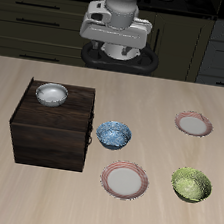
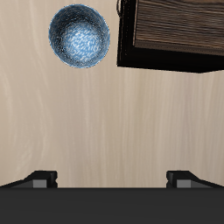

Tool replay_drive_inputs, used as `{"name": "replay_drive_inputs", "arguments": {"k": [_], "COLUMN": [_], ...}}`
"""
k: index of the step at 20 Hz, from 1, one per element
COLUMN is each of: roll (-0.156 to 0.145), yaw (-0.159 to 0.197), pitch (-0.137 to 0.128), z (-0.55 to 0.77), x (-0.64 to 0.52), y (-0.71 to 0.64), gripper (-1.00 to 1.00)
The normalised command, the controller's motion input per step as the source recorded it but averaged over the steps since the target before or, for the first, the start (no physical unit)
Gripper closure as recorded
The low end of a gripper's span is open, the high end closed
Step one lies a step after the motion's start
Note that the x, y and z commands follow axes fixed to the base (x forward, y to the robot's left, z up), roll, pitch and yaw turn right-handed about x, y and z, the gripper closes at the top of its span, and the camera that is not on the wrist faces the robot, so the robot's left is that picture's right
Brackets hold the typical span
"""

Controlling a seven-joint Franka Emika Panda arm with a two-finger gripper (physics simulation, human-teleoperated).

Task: Place the white bowl on the plate next to the green bowl

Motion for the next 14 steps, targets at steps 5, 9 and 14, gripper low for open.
{"name": "replay_drive_inputs", "arguments": {"k": [5,9,14], "roll": [0.042,0.001,-0.019], "yaw": [0.002,-0.014,0.007], "pitch": [0.001,-0.004,0.005], "z": [0.09,0.14,0.07], "x": [0.19,0.17,0.17], "y": [-0.15,-0.19,-0.16], "gripper": [-1.00,-1.00,-1.00]}}
